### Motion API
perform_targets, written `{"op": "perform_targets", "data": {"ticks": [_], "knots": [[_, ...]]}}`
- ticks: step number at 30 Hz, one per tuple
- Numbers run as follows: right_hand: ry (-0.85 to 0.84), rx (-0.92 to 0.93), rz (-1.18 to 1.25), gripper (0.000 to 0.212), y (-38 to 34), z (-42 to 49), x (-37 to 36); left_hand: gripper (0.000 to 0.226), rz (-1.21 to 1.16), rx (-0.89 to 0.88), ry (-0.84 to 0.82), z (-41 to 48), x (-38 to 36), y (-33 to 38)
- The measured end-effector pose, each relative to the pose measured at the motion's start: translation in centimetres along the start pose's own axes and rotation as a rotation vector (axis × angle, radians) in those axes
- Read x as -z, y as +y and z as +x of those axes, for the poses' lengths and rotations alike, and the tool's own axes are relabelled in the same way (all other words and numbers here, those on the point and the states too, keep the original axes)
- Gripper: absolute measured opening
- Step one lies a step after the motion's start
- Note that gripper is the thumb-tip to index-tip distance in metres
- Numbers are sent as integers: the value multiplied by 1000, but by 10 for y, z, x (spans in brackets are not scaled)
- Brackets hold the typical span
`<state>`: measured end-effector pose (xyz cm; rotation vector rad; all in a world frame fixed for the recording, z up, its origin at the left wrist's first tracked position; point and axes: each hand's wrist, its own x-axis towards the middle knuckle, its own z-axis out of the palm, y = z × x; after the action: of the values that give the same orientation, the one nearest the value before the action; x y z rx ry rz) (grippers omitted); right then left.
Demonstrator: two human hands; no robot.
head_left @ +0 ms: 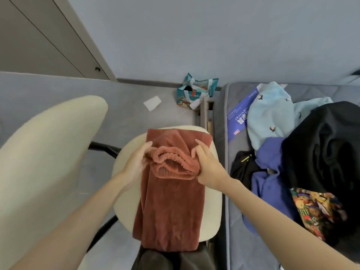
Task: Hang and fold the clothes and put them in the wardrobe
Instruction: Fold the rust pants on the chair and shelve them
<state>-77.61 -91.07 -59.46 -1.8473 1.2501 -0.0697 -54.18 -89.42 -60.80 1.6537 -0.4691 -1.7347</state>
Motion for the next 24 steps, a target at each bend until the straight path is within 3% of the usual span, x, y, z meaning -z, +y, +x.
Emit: {"op": "perform_targets", "data": {"ticks": [2,4,6,8,11,15,18,20,22,24], "knots": [[-85,-11,-50,45,20,-1,-16,24,178,78,63,10,0,-28],[-59,-61,9,43,35,-5,-30,34,358,149,176,18,-2,-53],[182,-154,192,41,43,-6,-42,54,373,145,312,22,-7,-66],[449,-291,401,36,45,0,-51,72,207,133,354,27,-12,-72],[498,-375,549,56,45,15,-59,89,156,93,321,34,-17,-80],[324,-207,307,69,48,15,-65,82,344,-88,321,31,-13,-84],[215,-307,199,68,47,7,-64,101,539,-119,357,20,-14,-85],[333,-343,-13,68,42,3,-62,106,609,-169,479,12,-25,-79],[541,-252,-216,65,33,7,-57,89,762,-384,557,9,-39,-70],[589,-137,-251,62,21,18,-54,74,985,-554,485,14,-53,-63]]}}
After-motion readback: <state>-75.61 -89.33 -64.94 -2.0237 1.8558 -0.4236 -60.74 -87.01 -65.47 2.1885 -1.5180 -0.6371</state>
